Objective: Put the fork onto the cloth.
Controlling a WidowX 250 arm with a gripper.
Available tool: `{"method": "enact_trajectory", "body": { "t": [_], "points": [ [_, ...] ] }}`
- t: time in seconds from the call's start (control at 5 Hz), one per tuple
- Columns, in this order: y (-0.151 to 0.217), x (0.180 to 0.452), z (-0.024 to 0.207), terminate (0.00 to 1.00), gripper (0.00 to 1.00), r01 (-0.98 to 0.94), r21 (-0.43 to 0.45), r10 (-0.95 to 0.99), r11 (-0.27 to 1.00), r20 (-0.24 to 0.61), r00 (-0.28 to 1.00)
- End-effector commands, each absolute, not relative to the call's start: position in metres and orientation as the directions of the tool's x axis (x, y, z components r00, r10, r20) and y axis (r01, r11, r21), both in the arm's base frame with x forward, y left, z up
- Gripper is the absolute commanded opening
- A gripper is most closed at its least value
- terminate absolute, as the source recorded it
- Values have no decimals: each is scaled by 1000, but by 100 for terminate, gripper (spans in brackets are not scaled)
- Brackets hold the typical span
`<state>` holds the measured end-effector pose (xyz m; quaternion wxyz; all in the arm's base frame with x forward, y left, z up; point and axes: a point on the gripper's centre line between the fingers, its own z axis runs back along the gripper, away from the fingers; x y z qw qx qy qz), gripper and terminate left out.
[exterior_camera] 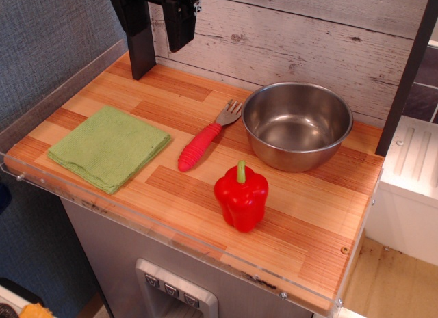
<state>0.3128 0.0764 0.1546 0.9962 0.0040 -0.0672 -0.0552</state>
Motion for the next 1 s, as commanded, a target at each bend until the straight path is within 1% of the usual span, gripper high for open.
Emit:
{"method": "enact_trajectory", "body": {
  "t": [0.0, 0.2, 0.4, 0.6, 0.8],
  "points": [
    [76, 313, 155, 0, 100, 109, 15, -110, 994, 133, 985],
    [61, 298, 144, 0, 100, 117, -37, -111, 992, 148, 983],
    [52, 288, 126, 0, 100, 116, -31, -111, 993, 128, 985],
    [57, 283, 96, 0, 100, 60, -22, -58, 998, 84, 995],
    [62, 287, 79, 0, 100, 32, 14, -33, 999, 69, 997]
  ]
}}
